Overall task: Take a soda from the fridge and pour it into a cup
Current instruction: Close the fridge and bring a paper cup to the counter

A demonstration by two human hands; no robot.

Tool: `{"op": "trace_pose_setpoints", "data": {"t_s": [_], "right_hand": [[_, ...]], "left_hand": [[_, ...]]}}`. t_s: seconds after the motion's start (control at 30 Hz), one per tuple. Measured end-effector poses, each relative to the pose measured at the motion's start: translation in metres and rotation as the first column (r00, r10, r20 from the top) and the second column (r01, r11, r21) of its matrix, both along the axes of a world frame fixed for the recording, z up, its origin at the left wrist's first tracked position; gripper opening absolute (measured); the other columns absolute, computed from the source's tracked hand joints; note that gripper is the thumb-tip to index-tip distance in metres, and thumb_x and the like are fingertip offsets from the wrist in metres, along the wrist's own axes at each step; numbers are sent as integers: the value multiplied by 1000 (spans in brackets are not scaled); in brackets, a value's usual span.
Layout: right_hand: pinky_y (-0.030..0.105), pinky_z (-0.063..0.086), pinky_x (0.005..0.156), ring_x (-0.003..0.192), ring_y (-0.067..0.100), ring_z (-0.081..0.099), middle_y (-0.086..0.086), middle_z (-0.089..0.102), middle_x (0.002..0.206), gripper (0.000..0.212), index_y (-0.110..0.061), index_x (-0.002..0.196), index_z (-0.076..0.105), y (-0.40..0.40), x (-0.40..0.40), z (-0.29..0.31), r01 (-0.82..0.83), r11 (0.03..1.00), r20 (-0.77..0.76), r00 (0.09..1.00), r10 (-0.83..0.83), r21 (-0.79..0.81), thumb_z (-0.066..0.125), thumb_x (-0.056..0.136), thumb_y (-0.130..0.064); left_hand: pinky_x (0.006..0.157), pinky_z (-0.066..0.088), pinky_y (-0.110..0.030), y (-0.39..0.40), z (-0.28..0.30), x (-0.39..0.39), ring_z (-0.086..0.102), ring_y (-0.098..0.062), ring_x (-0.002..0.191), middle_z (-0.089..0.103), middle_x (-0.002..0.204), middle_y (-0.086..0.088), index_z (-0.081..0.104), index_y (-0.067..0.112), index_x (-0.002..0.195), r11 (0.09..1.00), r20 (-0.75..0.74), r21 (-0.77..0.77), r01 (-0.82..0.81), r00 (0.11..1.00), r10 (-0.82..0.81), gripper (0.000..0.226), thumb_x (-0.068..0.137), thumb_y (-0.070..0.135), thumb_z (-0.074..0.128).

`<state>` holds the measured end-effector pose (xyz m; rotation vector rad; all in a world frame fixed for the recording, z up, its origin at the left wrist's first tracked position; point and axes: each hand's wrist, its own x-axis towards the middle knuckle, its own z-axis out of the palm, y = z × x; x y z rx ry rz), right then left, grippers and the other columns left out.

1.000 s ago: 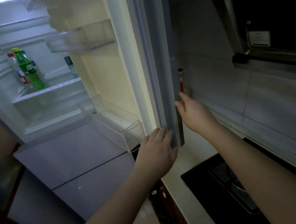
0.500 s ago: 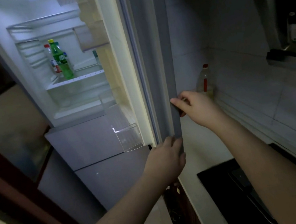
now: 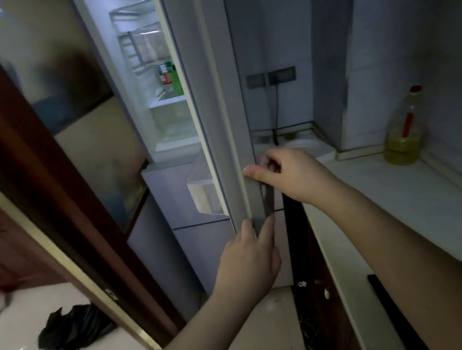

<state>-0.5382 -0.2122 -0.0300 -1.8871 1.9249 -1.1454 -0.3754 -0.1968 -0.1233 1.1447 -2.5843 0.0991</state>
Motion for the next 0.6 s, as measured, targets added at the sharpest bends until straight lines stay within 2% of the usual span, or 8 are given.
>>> {"op": "trace_pose_setpoints", "data": {"t_s": [0.07, 0.2, 0.4, 0.5, 0.6], "right_hand": [[37, 48, 60, 63, 17, 58, 1, 63, 67, 57, -20, 71, 53, -15, 19, -1, -27, 1000, 27, 999, 27, -12, 53, 70, -76], [33, 45, 61, 65, 13, 55, -4, 60, 69, 48, -21, 73, 52, -43, 58, -2, -66, 998, 3, 998, 66, -8, 57, 77, -69], [21, 40, 62, 75, 4, 53, -8, 56, 85, 32, -24, 87, 53, -90, 106, -12, -172, 985, -55, 984, 170, -33, 56, 88, -56], [21, 42, 69, 81, 6, 53, -7, 53, 93, 26, -24, 92, 51, -114, 130, -15, -196, 976, -75, 979, 190, -90, 56, 90, -49], [23, 42, 81, 96, 9, 50, -7, 50, 105, 27, -20, 106, 52, -138, 150, -19, -207, 975, -181, 965, 190, -81, 54, 93, -43]], "left_hand": [[56, 47, -34, -10, -7, 18, 57, -26, 68, 52, 104, -9, 32, 21, 143, 1000, -39, -14, -19, 999, 19, 59, 89, 31, 55], [71, 53, -39, -36, -13, 51, 61, -28, 86, 45, 125, -11, 27, 21, 145, 994, -83, 25, -103, 991, 105, 57, 93, 35, 45], [79, 49, -32, -86, -18, 106, 59, -22, 90, 38, 137, -6, 27, 25, 148, 990, -171, 45, -131, 976, 137, 55, 97, 31, 46], [81, 46, -28, -114, -18, 132, 59, -20, 96, 35, 139, -2, 26, 27, 149, 991, -224, 73, -111, 966, 125, 55, 98, 33, 45], [82, 47, -26, -146, -15, 158, 58, -18, 104, 34, 141, 0, 25, 30, 148, 990, -263, 117, -80, 959, 108, 55, 97, 36, 46]]}}
